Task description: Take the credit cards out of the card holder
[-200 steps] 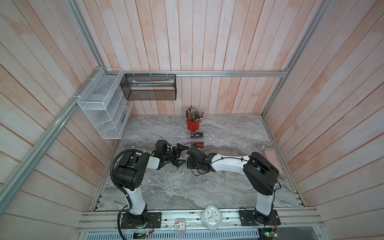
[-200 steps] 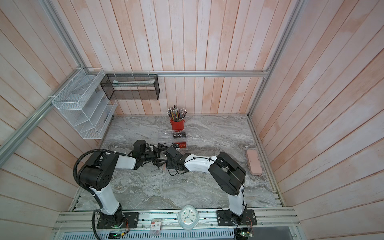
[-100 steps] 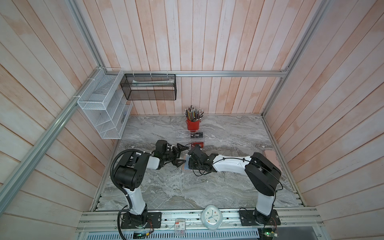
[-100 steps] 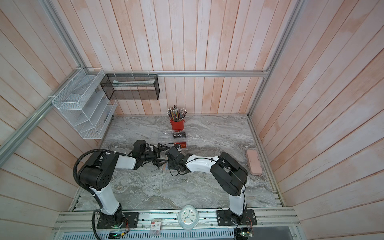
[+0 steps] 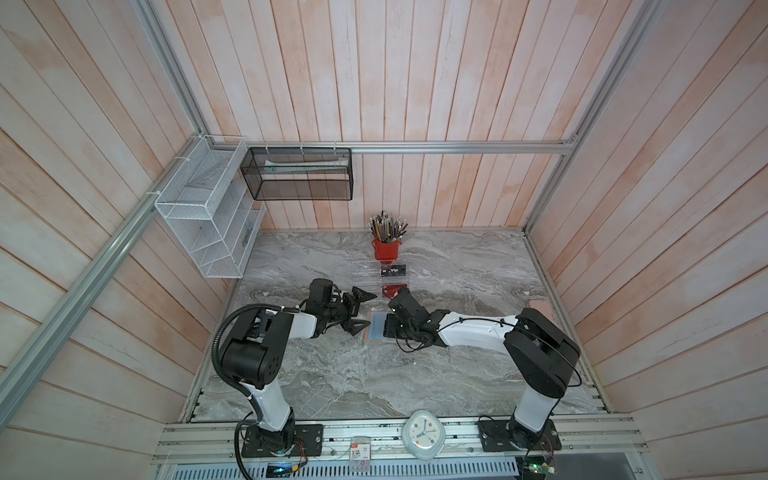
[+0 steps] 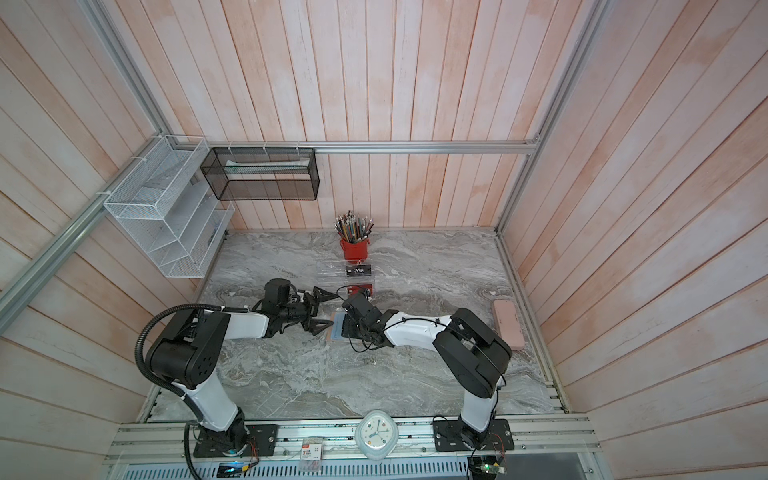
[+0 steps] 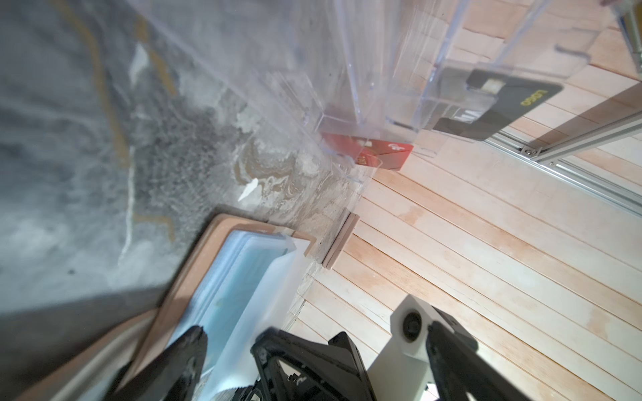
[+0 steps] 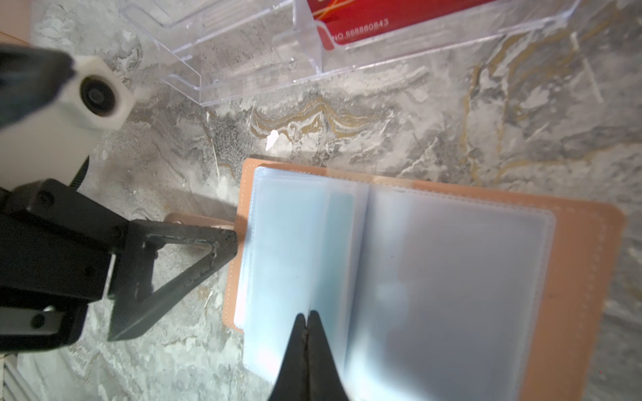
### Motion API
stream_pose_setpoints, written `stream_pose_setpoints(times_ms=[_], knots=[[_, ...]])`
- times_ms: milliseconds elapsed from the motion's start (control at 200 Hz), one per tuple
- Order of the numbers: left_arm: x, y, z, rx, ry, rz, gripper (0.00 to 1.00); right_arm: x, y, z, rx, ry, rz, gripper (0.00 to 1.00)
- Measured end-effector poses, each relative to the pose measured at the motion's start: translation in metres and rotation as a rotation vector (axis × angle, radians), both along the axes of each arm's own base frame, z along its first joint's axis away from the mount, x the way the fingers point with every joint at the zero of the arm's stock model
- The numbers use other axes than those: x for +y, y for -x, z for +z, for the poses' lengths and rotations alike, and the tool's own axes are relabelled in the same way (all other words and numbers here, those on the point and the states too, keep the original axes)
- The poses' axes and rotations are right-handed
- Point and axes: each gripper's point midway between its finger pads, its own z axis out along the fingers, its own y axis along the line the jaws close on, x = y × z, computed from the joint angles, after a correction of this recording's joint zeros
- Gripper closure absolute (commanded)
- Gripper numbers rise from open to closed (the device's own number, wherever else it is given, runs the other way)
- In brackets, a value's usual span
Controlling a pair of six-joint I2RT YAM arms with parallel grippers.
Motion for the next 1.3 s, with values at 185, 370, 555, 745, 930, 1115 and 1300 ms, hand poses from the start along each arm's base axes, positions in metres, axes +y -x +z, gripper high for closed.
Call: stream_pose_setpoints(times_ms=[185,370,555,745,930,1115,1300], knots=[[-0.006,-0.002,0.017,-0.034,0.013,-0.016,0.00,-0.007,0.003,0.005,0.003,-0.066,0.004,0.99],[-0.012,-0.001,0.020,-0.033,0.020,-0.032,0.00,-0.018,0.003,0.006,0.015,-0.124,-0.010,0.99],[-0.027,0.001,0.024,-0.043,0.026,-0.065,0.00,-0.016,0.003,0.012,0.008,-0.164,0.002,0.98],[-0.040,0.002,0.020,-0.036,0.025,-0.095,0.00,-0.016,0.003,0.018,-0.004,-0.191,0.007,0.97],[-0.042,0.000,0.015,-0.026,0.022,-0.099,0.00,-0.020,0.003,0.015,0.004,-0.192,0.002,0.94],[-0.050,0.003,0.016,-0.019,0.026,-0.116,0.00,-0.022,0.004,0.015,0.006,-0.198,-0.001,0.84],[-0.056,0.005,0.016,-0.015,0.028,-0.127,0.00,-0.022,0.004,0.017,0.003,-0.200,-0.001,0.74]])
